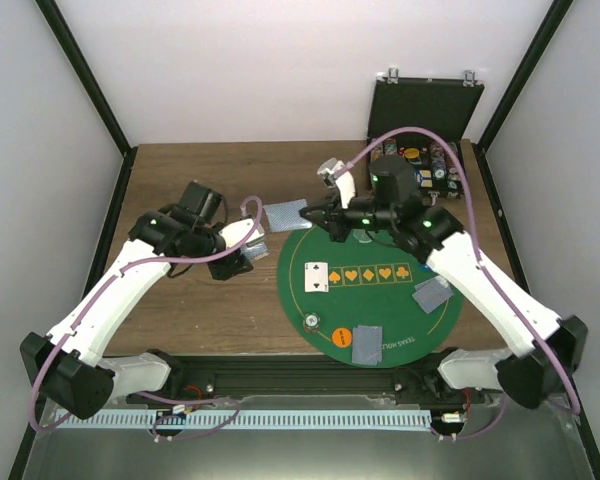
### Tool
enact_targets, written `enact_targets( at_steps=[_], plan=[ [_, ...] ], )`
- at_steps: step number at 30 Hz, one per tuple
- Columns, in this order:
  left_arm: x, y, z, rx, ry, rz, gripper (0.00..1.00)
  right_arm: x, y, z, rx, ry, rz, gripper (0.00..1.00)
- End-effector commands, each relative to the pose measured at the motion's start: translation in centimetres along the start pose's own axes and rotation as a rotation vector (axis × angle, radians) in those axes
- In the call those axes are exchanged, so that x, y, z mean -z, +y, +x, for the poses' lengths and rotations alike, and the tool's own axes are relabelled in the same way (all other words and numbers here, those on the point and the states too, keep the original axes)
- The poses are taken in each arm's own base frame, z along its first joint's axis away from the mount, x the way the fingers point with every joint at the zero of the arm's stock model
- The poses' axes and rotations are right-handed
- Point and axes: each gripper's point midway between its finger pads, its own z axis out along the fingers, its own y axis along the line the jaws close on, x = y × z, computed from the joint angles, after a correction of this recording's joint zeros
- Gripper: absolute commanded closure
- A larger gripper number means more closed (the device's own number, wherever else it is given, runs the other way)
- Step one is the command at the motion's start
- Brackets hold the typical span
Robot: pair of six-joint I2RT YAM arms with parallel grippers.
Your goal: Distribute texas hold em gaming equipment
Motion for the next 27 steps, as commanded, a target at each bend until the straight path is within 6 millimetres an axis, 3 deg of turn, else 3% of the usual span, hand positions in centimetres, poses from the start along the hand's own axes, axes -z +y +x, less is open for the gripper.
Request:
enact_targets(
  at_steps=[1,7,13,15,18,20,24,27],
  plan=[
    [-0.1,0.8,0.1,0.023,-0.003,-0.025,0.51,4.4,-3.0,-0.7,0.256,-0.006,0.344,0.99],
    [-0.1,0.9,0.0,0.027,-0.007,-0.024,0.51,7.0,-10.4,4.6,0.612,0.229,0.733,0.99],
    [-0.2,0.8,0.1,0.033,0.001,-0.019,0.51,4.9,-14.4,8.0,0.894,0.385,0.831,0.99],
    [-0.2,0.9,0.1,0.033,0.002,-0.019,0.51,4.3,-16.1,10.0,0.975,0.464,0.847,0.99],
    [-0.1,0.8,0.2,0.033,0.0,-0.019,0.51,3.1,-18.4,14.8,0.974,0.631,0.818,0.99],
    [-0.2,0.8,0.3,0.03,0.0,-0.02,0.51,2.5,-18.6,17.3,0.959,0.687,0.777,0.99],
    [-0.4,0.8,0.2,0.032,0.001,-0.014,0.51,0.3,-16.0,22.5,1.015,0.753,0.577,0.99],
    [-0.4,0.8,0.1,0.032,0.003,-0.008,0.51,0.1,-15.6,25.7,1.001,0.825,0.506,0.99]
  ],
)
